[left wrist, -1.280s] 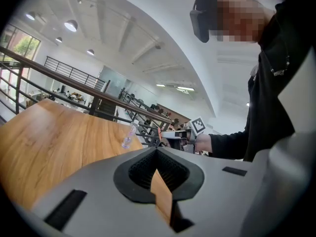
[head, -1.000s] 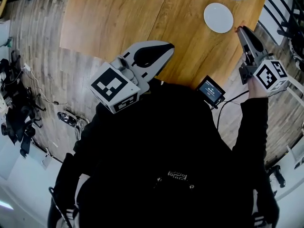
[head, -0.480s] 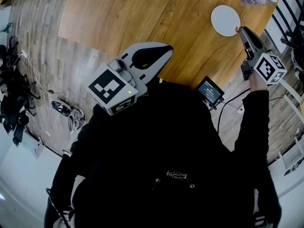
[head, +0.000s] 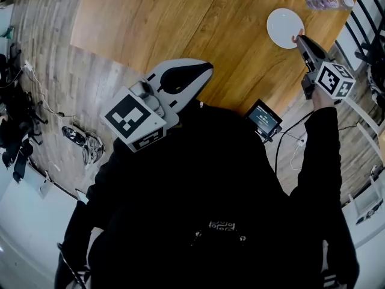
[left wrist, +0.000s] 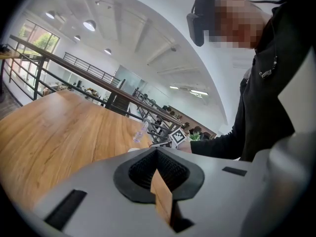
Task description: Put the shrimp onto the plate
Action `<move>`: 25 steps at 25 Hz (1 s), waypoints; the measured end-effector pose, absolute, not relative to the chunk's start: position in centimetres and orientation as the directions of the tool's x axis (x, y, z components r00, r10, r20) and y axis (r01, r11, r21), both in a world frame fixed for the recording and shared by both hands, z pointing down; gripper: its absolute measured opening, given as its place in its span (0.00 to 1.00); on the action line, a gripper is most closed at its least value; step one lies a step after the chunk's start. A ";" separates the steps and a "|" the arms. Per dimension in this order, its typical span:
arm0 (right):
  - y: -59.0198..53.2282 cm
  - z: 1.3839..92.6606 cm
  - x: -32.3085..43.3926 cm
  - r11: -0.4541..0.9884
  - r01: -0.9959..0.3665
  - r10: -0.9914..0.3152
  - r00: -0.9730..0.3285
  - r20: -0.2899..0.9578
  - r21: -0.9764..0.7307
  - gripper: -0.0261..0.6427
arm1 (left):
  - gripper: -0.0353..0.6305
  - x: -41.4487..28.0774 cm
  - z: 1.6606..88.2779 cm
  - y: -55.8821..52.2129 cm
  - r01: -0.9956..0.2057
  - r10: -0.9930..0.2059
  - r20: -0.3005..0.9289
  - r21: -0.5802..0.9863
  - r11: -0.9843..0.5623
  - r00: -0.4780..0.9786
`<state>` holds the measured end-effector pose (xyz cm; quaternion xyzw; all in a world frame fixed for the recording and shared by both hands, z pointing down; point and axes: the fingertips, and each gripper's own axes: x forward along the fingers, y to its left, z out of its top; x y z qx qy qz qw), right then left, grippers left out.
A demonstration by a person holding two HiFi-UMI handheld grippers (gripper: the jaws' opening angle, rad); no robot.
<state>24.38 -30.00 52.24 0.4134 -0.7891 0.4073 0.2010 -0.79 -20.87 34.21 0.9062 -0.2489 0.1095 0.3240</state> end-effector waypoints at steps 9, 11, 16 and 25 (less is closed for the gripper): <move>-30.0 56.0 25.3 0.310 -0.830 -0.434 -0.557 0.708 -0.463 0.14 | 0.06 -1.2 34.7 -20.6 -0.541 -0.398 0.367 0.541 -0.644 0.841; -30.0 56.9 25.6 0.305 -0.833 -0.421 -0.552 0.720 -0.461 0.14 | 0.06 -1.1 34.9 -20.6 -0.541 -0.397 0.368 0.545 -0.640 0.841; -30.4 58.7 25.5 0.295 -0.847 -0.397 -0.530 0.749 -0.443 0.14 | 0.06 -1.6 35.2 -20.4 -0.545 -0.399 0.372 0.554 -0.629 0.838; -30.9 62.3 25.9 0.295 -0.862 -0.334 -0.498 0.800 -0.413 0.14 | 0.06 -2.3 35.9 -20.0 -0.565 -0.421 0.377 0.561 -0.606 0.825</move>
